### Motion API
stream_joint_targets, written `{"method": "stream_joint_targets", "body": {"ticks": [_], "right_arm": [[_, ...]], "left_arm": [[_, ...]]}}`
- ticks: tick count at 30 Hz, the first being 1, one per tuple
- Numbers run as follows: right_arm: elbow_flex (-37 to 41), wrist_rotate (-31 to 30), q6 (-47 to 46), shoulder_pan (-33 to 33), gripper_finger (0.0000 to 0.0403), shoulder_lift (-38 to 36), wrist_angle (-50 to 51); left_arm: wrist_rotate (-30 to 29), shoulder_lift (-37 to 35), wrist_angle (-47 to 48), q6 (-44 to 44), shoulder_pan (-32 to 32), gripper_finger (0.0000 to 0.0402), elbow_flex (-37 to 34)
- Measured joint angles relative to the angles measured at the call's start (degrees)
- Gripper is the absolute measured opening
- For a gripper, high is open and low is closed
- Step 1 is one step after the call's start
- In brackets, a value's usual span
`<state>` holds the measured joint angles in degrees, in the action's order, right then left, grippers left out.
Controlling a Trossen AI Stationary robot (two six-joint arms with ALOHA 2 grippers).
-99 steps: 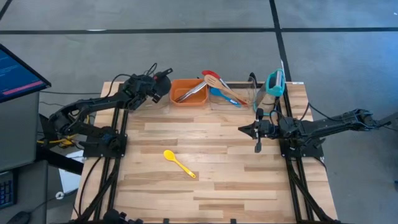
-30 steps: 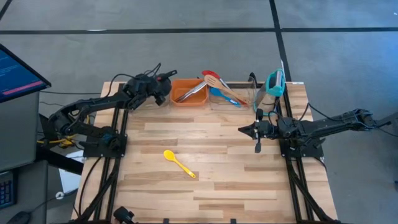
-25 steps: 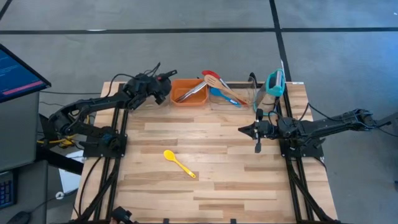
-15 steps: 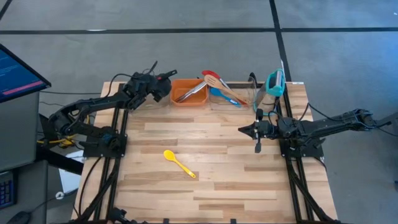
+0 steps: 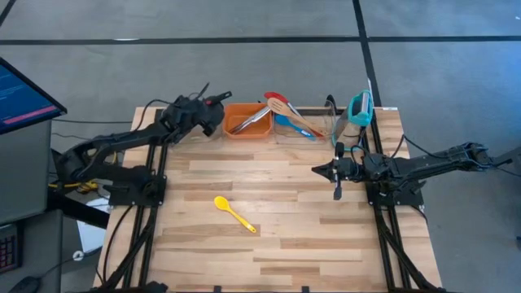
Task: Pick & Place Kitchen Items
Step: Put the yellow serving spoon into the right transparent bin
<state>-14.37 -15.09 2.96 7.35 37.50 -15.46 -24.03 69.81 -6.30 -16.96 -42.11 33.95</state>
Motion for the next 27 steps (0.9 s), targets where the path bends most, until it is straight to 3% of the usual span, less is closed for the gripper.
{"method": "stream_joint_targets", "body": {"ticks": [7, 13, 16, 22, 27], "right_arm": [[0.00, -0.01, 0.00, 0.00, 0.0000, 0.00, -0.01], [0.00, -0.01, 0.00, 0.02, 0.0000, 0.00, -0.02], [0.00, -0.01, 0.00, 0.01, 0.0000, 0.00, -0.02], [0.00, -0.01, -0.02, 0.00, 0.0000, 0.00, -0.07], [0.00, -0.01, -0.02, 0.01, 0.0000, 0.00, -0.15]], "left_arm": [[2.24, -14.09, 12.12, 11.92, 8.86, 0.0365, 0.00], [21.21, -23.87, 13.84, 20.60, 17.84, 0.0351, 0.00], [27.15, -26.08, 13.61, 20.88, 21.84, 0.0345, 0.00], [27.69, -26.49, 12.63, 20.89, 28.34, 0.0341, 0.00], [27.91, -24.36, 6.39, 23.57, 32.81, 0.0342, 0.00]]}}
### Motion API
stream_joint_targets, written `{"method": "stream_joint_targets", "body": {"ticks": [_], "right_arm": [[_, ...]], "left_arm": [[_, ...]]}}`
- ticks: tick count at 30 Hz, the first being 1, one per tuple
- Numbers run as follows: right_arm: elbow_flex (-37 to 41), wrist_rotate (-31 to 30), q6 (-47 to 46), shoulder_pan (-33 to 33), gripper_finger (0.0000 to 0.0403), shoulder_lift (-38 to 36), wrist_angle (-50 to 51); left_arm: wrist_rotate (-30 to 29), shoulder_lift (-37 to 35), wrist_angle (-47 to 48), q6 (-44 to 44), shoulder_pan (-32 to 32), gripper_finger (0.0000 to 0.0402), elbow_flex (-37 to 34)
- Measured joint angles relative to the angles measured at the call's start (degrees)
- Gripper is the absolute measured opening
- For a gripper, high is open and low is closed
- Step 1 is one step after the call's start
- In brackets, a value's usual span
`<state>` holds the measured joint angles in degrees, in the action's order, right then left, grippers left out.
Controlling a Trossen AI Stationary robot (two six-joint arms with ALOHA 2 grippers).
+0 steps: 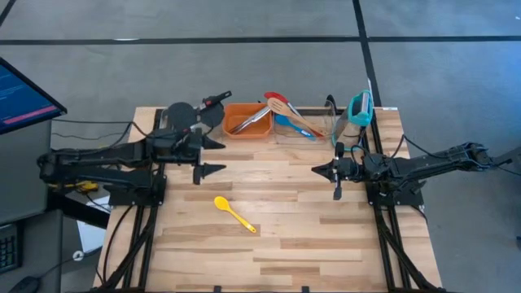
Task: Pick & Place Kitchen Items
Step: Put the yellow serving spoon into the right transparent bin
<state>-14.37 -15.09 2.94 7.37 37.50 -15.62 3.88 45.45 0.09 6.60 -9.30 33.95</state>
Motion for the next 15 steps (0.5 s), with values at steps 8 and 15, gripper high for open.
{"method": "stream_joint_targets", "body": {"ticks": [8, 15], "right_arm": [[0.00, 0.00, 0.00, 0.01, 0.0000, -0.02, -0.02], [0.00, 0.00, 0.00, 0.01, 0.0000, 0.00, -0.02]], "left_arm": [[7.09, 10.04, -5.66, -7.87, 5.45, 0.0324, 0.00], [6.93, 20.99, -5.54, -11.51, 5.68, 0.0296, 0.00]]}}
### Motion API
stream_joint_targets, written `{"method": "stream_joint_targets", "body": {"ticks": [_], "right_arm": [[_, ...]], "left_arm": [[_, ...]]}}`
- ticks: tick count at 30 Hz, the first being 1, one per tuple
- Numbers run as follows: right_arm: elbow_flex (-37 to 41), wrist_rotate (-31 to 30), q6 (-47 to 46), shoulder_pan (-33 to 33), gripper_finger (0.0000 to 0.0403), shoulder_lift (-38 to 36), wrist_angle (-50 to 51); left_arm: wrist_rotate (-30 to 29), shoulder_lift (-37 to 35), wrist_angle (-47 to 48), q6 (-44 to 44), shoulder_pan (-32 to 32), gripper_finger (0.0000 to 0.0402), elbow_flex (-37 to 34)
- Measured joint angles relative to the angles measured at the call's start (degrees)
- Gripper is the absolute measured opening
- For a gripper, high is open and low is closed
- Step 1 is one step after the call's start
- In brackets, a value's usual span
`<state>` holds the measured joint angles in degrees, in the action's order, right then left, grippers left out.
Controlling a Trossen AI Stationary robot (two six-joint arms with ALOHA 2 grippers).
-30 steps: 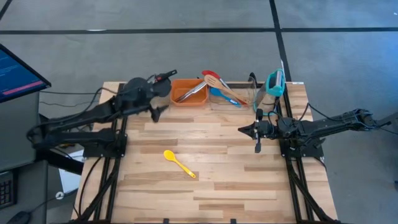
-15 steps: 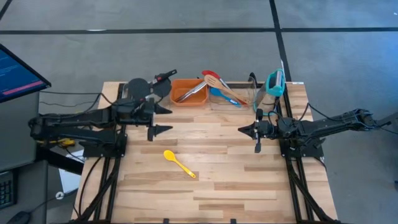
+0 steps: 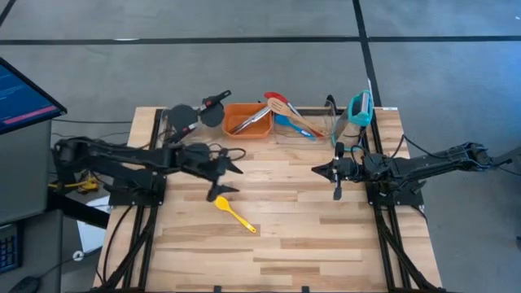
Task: Pick & Place Kitchen Items
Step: Put the yellow serving spoon into the right transparent bin
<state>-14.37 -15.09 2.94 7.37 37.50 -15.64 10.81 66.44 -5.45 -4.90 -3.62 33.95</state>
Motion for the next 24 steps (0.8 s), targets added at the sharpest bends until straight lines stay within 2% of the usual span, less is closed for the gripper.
{"method": "stream_joint_targets", "body": {"ticks": [7, 12, 17, 24], "right_arm": [[0.00, 0.01, -0.03, 0.00, 0.0000, 0.00, 0.05], [0.00, 0.01, -4.36, -0.01, 0.0000, -0.01, -0.43], [0.00, 0.02, -4.53, 0.00, 0.0000, 0.54, -2.09], [0.00, 0.07, -5.95, 0.09, 0.0000, 4.97, -7.35]], "left_arm": [[6.15, 7.14, 1.68, 7.89, 1.15, 0.0274, 0.00], [6.34, 9.09, 13.74, 8.40, 2.21, 0.0259, 0.00], [6.36, 8.85, 25.19, 8.64, 3.29, 0.0236, 0.00], [6.53, 8.69, 27.34, 8.63, 3.74, 0.0192, 0.00]]}}
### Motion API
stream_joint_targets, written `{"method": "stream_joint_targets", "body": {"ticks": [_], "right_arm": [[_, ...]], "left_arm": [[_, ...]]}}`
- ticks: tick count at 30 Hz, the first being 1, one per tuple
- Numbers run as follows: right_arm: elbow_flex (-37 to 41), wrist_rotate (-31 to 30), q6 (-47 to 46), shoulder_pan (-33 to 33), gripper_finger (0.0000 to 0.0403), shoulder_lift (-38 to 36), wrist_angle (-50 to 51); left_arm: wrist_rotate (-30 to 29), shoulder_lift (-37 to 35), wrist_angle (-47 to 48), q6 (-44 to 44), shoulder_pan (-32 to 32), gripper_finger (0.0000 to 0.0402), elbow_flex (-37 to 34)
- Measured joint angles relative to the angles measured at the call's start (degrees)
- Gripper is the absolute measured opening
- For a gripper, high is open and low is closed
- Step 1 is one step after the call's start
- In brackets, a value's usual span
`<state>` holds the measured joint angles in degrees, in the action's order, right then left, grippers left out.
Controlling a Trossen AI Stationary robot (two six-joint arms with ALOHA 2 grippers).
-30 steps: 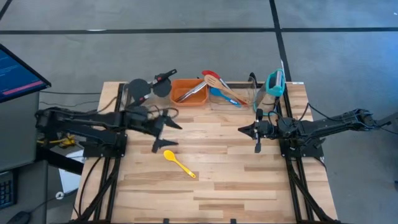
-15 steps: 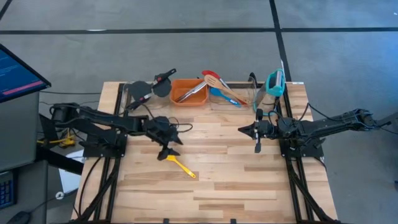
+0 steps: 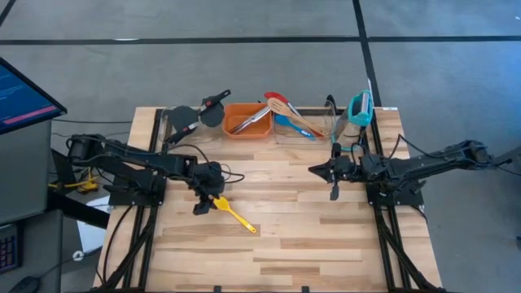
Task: Pick & Place Kitchen Items
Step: Put the yellow serving spoon into the right transparent bin
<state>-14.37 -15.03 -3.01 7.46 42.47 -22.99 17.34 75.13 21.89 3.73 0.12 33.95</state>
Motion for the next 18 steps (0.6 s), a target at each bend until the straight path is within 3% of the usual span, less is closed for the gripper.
{"method": "stream_joint_targets", "body": {"ticks": [8, 13, 18], "right_arm": [[-0.47, 2.02, -5.43, 0.00, 0.0000, 9.37, -10.07], [-6.70, 4.90, -9.67, 0.42, 0.0000, 18.05, -10.98], [-14.51, 4.92, -10.79, 2.89, 0.0000, 31.85, -10.63]], "left_arm": [[-0.11, 0.00, -0.02, -0.44, 0.00, 0.0155, 0.00], [-0.74, 0.00, -0.04, -0.44, 0.00, 0.0142, 0.00], [-0.85, 0.00, -0.16, -0.46, -0.02, 0.0135, 0.00]]}}
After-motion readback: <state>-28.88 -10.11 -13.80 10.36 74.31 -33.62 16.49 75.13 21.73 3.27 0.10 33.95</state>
